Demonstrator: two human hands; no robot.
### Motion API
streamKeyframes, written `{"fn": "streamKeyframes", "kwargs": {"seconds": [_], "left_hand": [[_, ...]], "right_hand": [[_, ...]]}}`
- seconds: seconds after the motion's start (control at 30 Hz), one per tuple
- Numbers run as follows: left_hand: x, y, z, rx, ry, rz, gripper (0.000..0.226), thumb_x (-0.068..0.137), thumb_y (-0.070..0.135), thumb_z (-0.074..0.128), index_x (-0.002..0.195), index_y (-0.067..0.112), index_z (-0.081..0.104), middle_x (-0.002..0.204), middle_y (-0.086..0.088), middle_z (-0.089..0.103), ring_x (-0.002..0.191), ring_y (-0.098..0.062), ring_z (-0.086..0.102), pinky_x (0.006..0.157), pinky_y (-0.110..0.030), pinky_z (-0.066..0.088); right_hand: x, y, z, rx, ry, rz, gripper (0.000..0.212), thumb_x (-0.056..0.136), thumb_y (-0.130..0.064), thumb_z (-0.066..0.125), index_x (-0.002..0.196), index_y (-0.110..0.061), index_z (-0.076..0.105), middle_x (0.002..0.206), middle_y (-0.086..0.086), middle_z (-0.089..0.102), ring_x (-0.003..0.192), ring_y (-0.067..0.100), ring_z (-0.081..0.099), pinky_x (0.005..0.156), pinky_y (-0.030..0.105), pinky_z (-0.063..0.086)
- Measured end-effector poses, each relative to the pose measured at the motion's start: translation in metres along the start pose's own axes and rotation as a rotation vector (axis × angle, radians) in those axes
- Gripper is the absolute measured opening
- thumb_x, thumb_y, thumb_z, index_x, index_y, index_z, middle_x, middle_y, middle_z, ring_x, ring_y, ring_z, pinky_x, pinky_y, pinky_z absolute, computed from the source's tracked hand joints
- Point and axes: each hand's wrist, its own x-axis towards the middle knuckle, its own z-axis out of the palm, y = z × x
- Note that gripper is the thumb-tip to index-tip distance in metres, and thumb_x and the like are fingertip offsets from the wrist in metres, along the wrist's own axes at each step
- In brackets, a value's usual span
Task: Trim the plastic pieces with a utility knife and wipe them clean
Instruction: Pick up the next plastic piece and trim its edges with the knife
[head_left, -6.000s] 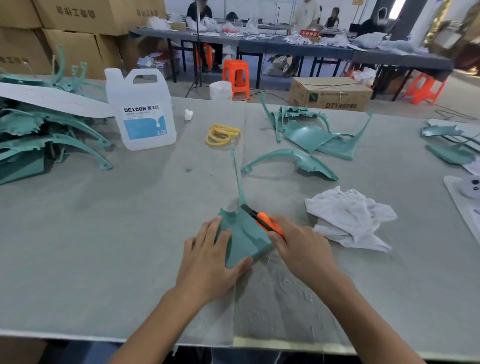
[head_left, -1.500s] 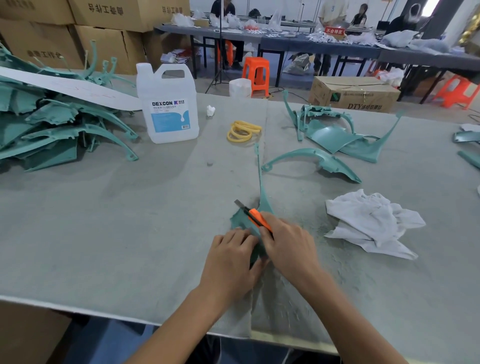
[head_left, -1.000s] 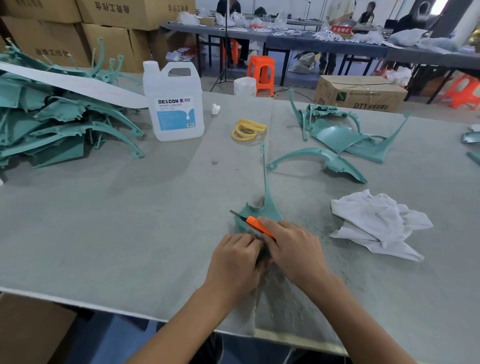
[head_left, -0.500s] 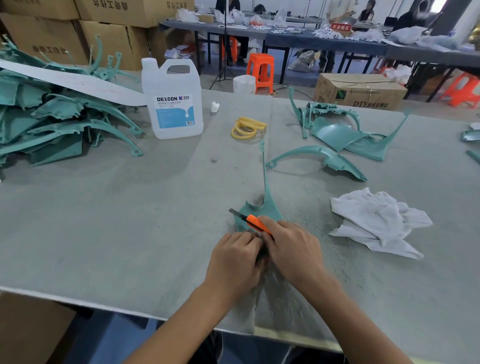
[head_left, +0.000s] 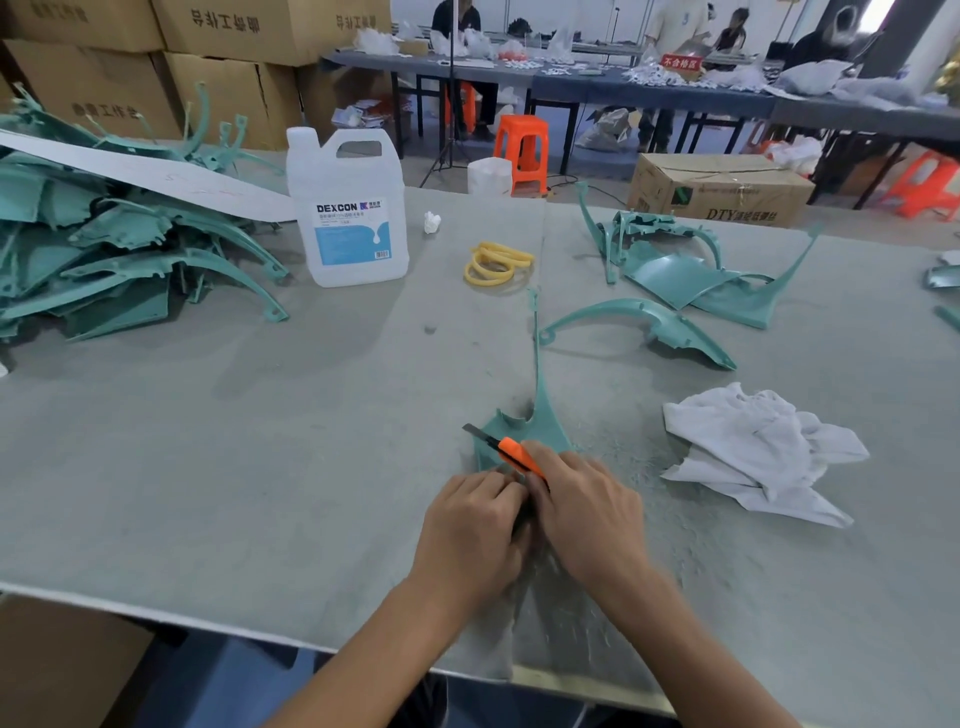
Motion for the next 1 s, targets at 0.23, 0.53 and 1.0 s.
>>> {"fn": "streamKeyframes", "kwargs": {"seconds": [0.23, 0.53, 1.0], "left_hand": [[0.001, -0.006, -0.002, 0.058, 0.080, -0.222, 0.052, 0.072, 0.066, 0.064, 0.094, 0.019, 0.065, 0.097, 0.002, 0.062, 0.091, -0.023, 0.058, 0.081, -0.035, 0.045], [0.017, -0.009, -0.012, -0.624, -0.030, -0.798, 0.058, 0.061, 0.056, 0.083, 0.095, 0.028, 0.046, 0.095, 0.006, 0.064, 0.083, -0.004, 0.061, 0.077, -0.034, 0.054], [0.036, -0.008, -0.082, -0.490, 0.427, -0.476, 0.022, 0.091, 0.052, 0.058, 0.090, 0.031, 0.064, 0.070, 0.010, 0.066, 0.059, -0.005, 0.059, 0.053, -0.018, 0.043]], "right_hand": [[0.000, 0.002, 0.003, 0.172, 0.070, 0.074, 0.036, 0.104, -0.040, 0.044, 0.139, -0.044, 0.046, 0.115, -0.010, 0.065, 0.110, 0.022, 0.057, 0.082, 0.040, 0.049], [-0.005, 0.013, 0.004, 0.527, 0.172, 0.135, 0.032, 0.102, -0.037, 0.055, 0.134, -0.039, 0.057, 0.101, -0.012, 0.069, 0.097, 0.019, 0.066, 0.078, 0.033, 0.046], [-0.055, 0.024, 0.020, 0.819, 0.452, 0.183, 0.038, 0.093, -0.064, 0.044, 0.132, -0.063, 0.046, 0.086, -0.015, 0.072, 0.062, 0.009, 0.067, 0.055, 0.028, 0.055]]}}
